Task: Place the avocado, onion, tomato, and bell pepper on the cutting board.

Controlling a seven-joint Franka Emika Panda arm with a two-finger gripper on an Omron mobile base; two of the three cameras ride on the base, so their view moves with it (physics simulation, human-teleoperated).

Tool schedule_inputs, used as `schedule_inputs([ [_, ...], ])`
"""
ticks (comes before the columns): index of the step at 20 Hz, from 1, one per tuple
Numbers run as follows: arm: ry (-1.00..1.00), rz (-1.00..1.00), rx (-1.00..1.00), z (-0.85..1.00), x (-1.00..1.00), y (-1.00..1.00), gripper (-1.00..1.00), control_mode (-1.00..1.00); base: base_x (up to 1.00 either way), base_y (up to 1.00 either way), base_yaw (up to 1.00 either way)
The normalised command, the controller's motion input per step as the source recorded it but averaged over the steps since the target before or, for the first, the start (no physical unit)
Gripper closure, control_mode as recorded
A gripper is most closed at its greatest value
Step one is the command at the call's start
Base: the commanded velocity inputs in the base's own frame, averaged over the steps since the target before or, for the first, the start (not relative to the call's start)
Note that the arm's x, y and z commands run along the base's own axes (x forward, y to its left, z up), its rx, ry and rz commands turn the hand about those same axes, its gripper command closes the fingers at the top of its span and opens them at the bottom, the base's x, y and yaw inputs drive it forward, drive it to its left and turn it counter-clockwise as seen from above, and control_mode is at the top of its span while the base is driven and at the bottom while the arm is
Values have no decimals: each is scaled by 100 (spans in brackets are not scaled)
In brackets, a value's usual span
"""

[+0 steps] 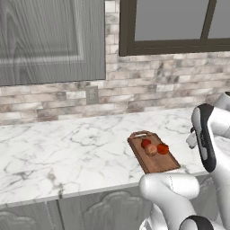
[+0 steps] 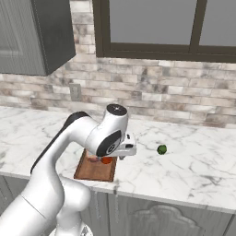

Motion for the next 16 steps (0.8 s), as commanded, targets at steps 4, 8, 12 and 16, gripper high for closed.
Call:
schedule_inputs([
  [4, -1, -31, -1, 0, -15, -3, -100, -100, 0, 0, 0],
  [8, -2, -28, -3, 0, 6, -27, -100, -100, 0, 0, 0],
  [12, -4, -18, -6, 2, 26, -26, -100, -100, 0, 0, 0],
  [16, -5, -5, -4, 9, 42, -4, -100, -100, 0, 0, 0],
])
